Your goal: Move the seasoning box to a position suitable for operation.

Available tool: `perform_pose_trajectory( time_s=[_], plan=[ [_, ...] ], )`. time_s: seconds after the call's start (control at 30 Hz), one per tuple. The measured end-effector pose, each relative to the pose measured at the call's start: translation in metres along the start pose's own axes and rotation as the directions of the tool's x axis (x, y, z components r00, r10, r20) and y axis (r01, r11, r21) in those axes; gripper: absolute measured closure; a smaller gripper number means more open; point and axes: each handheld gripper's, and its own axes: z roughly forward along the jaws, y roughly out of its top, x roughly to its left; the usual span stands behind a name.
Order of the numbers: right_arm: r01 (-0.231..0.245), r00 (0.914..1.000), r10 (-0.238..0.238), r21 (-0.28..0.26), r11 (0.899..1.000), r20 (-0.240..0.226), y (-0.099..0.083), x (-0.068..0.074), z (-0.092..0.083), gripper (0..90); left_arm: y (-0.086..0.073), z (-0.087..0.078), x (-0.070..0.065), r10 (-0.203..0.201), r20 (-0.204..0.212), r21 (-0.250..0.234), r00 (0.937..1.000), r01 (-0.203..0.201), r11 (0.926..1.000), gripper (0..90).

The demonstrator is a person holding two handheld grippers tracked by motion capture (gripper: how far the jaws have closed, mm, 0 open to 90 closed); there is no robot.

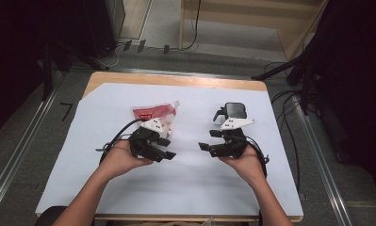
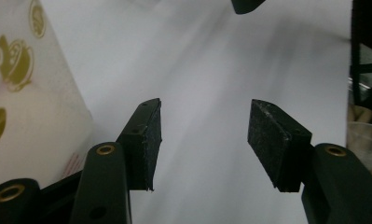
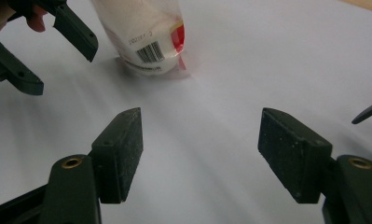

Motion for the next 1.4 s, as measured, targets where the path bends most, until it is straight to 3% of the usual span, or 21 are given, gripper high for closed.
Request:
perform_pose_trajectory(
  time_s=[0.2, 0.37, 0.73, 0.9, 1.27, 1.4],
  plan=[
    [-0.011, 0.9999, 0.01, 0.014, 1.0, 0.014, -0.004, 0.0, -0.001, 31.7, -0.007, 0.002, 0.0, -0.004, 0.005, 0.015, 1.0, 0.003, 0.9999, 44.0],
    [-0.022, 0.9993, 0.021, 0.02, 1.0, 0.03, -0.006, -0.002, -0.003, 31.9, -0.01, 0.0, 0.002, -0.016, 0.026, 0.004, 0.9995, 0.016, 0.9999, 41.5],
    [-0.02, 0.9989, 0.019, 0.023, 1.0, 0.042, -0.006, -0.001, -0.002, 32.3, -0.011, -0.004, 0.005, -0.032, 0.029, -0.011, 0.9991, 0.032, 0.9994, 41.0],
    [-0.019, 0.999, 0.018, 0.021, 1.0, 0.042, -0.006, -0.002, -0.003, 32.3, -0.011, -0.006, 0.004, -0.02, 0.023, -0.033, 0.9996, 0.02, 0.9992, 41.0],
    [-0.016, 0.9983, 0.015, 0.013, 1.0, 0.056, -0.007, -0.003, -0.008, 32.6, -0.012, -0.01, 0.004, -0.013, 0.021, -0.035, 0.9997, 0.013, 0.9993, 43.1],
    [-0.012, 0.9983, 0.012, 0.008, 1.0, 0.058, -0.007, -0.004, -0.009, 32.8, -0.01, -0.013, 0.002, -0.033, 0.072, -0.064, 0.9968, 0.038, 0.9972, 42.4]
  ],
)
